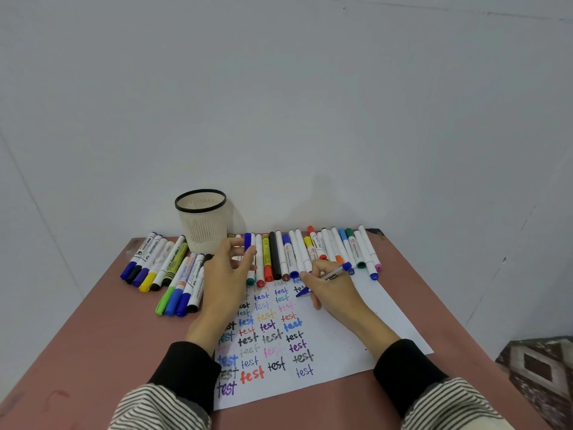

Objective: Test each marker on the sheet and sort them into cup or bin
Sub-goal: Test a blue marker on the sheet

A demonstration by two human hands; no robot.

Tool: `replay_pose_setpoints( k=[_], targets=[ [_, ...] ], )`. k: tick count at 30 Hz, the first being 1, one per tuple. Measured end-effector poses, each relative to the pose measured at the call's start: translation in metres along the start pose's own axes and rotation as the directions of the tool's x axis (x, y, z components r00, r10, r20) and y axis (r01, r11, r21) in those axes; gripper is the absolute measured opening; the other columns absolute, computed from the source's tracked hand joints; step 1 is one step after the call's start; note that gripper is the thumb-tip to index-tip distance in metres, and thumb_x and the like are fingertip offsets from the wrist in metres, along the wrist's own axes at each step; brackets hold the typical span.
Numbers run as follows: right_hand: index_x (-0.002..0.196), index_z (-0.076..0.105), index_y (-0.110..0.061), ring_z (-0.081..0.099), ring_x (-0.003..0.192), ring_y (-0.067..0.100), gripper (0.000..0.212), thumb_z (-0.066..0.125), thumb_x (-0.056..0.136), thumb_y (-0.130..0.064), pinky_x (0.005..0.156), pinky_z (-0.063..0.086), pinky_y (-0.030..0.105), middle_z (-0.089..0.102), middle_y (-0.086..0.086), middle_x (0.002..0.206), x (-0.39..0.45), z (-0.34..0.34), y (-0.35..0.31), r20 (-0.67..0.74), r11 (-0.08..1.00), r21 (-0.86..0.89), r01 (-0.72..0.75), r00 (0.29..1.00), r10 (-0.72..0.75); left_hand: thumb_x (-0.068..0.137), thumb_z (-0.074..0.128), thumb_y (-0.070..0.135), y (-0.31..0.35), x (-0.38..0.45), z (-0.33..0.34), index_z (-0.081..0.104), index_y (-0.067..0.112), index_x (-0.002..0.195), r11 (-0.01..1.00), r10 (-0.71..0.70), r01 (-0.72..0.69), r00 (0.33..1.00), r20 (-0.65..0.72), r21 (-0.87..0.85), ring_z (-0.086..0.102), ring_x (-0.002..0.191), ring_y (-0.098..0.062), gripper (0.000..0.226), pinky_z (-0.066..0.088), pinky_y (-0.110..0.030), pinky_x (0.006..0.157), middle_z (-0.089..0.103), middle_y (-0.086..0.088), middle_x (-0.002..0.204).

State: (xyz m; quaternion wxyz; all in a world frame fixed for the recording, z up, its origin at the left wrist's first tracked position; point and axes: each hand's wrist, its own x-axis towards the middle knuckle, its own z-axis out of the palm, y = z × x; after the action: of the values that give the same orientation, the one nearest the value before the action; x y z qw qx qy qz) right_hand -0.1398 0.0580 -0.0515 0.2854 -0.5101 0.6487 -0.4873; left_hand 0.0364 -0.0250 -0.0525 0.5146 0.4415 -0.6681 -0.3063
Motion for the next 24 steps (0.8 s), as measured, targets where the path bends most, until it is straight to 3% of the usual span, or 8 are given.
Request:
replay_pose_setpoints(
  k=[7, 11, 15, 24],
  targets=[
    [0.064, 0.043, -0.010, 0.049, 0.043, 0.011, 0.032, 0.058, 0.092, -0.006, 0.060, 0.045, 0.004, 0.044, 0.003, 0.047, 0.0019, -0.0003, 0.0002, -0.065, 1.000, -0.029, 0.010, 0.998, -0.012, 0.095, 0.058, 0.032, 0.0010, 0.0013, -0.0007, 0.057, 0.017, 0.119, 1.000, 0.000, 0.000, 1.000, -0.005, -0.014, 0.068, 0.072, 0.000, 0.028, 0.055, -0.021, 0.062, 0.067, 0.006, 0.102],
    [0.066, 0.042, -0.008, 0.044, 0.039, 0.006, 0.029, 0.056, 0.092, -0.007, 0.061, 0.044, 0.000, 0.045, 0.005, 0.049, 0.0004, 0.0000, -0.0018, -0.057, 0.998, -0.061, 0.035, 0.998, -0.039, 0.095, 0.057, 0.032, 0.0026, 0.0016, -0.0006, 0.057, 0.017, 0.120, 1.000, 0.002, -0.002, 1.000, -0.003, -0.009, 0.068, 0.073, 0.001, 0.029, 0.052, -0.015, 0.057, 0.067, 0.006, 0.103],
    [0.066, 0.041, -0.008, 0.043, 0.036, 0.005, 0.030, 0.056, 0.092, -0.006, 0.069, 0.049, 0.012, 0.043, 0.005, 0.050, 0.0001, 0.0002, -0.0037, -0.040, 0.999, -0.037, 0.017, 0.999, -0.019, 0.095, 0.058, 0.031, 0.0025, 0.0012, -0.0008, 0.057, 0.017, 0.119, 1.000, 0.006, -0.006, 1.000, -0.002, -0.023, 0.068, 0.073, 0.000, 0.028, 0.052, -0.015, 0.057, 0.068, 0.004, 0.104],
    [0.066, 0.039, -0.008, 0.038, 0.045, 0.008, 0.031, 0.058, 0.091, -0.004, 0.053, 0.044, 0.007, 0.038, 0.006, 0.058, 0.0030, 0.0007, -0.0008, -0.099, 0.999, -0.032, 0.014, 0.995, -0.017, 0.095, 0.058, 0.032, 0.0060, 0.0004, -0.0023, 0.056, 0.023, 0.113, 1.000, 0.020, -0.020, 1.000, 0.007, -0.005, 0.068, 0.072, 0.001, 0.020, 0.051, -0.014, 0.056, 0.068, 0.006, 0.102]
  ],
)
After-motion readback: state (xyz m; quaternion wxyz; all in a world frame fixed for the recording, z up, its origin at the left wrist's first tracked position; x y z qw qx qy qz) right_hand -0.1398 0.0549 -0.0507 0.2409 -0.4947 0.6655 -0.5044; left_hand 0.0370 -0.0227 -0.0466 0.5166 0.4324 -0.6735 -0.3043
